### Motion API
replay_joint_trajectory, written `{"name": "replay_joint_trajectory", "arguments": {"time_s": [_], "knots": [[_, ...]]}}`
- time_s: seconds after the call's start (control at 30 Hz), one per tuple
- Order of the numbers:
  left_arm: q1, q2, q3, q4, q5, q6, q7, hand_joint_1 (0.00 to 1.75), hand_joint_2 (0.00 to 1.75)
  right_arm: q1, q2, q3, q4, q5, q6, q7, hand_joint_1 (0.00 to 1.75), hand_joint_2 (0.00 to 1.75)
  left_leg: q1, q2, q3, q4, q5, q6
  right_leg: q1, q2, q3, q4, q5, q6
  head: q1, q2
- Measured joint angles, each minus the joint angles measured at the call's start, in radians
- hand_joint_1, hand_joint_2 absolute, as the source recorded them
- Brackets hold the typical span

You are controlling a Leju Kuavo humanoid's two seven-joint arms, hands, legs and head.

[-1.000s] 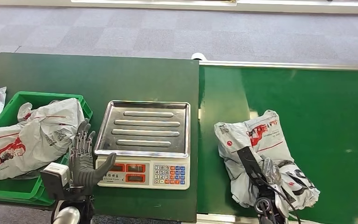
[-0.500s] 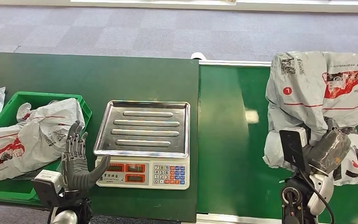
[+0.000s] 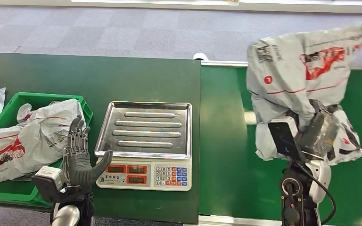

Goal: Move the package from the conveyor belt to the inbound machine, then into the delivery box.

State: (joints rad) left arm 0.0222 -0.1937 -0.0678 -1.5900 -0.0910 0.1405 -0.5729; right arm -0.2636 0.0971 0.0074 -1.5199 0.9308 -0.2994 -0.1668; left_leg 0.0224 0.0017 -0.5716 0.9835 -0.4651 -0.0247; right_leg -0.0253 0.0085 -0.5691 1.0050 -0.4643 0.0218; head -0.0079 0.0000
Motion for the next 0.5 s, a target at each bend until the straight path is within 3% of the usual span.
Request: {"name": "replay_joint_trajectory", "arguments": {"time_s": [0.17, 0.33, 0.5], "knots": [[-0.084, 0.004, -0.010, 0.046, 0.019, -0.003, 0.000, 0.00, 1.75, -0.176, 0.034, 0.152, 0.244, 0.056, 0.162, -0.086, 1.75, 1.75, 0.001, 0.000, 0.000, 0.000, 0.003, -0.001, 0.001, 0.000, -0.001, 0.001, 0.002, 0.000, 0.000, 0.000], [-0.132, 0.007, -0.017, 0.072, 0.031, -0.001, 0.002, 0.00, 1.75, -0.283, 0.094, 0.291, 0.460, 0.068, 0.175, -0.126, 1.75, 1.75, 0.001, -0.002, -0.001, 0.000, 0.004, -0.001, 0.001, -0.001, -0.002, 0.001, 0.002, -0.001, 0.000, 0.000], [-0.146, 0.012, -0.023, 0.086, 0.033, 0.000, 0.003, 0.00, 1.75, -0.325, 0.110, 0.347, 0.559, 0.060, 0.174, -0.129, 1.75, 1.75, 0.000, -0.002, -0.004, 0.000, 0.004, -0.001, 0.000, -0.001, -0.005, 0.001, 0.002, 0.000, 0.000, 0.000]]}}
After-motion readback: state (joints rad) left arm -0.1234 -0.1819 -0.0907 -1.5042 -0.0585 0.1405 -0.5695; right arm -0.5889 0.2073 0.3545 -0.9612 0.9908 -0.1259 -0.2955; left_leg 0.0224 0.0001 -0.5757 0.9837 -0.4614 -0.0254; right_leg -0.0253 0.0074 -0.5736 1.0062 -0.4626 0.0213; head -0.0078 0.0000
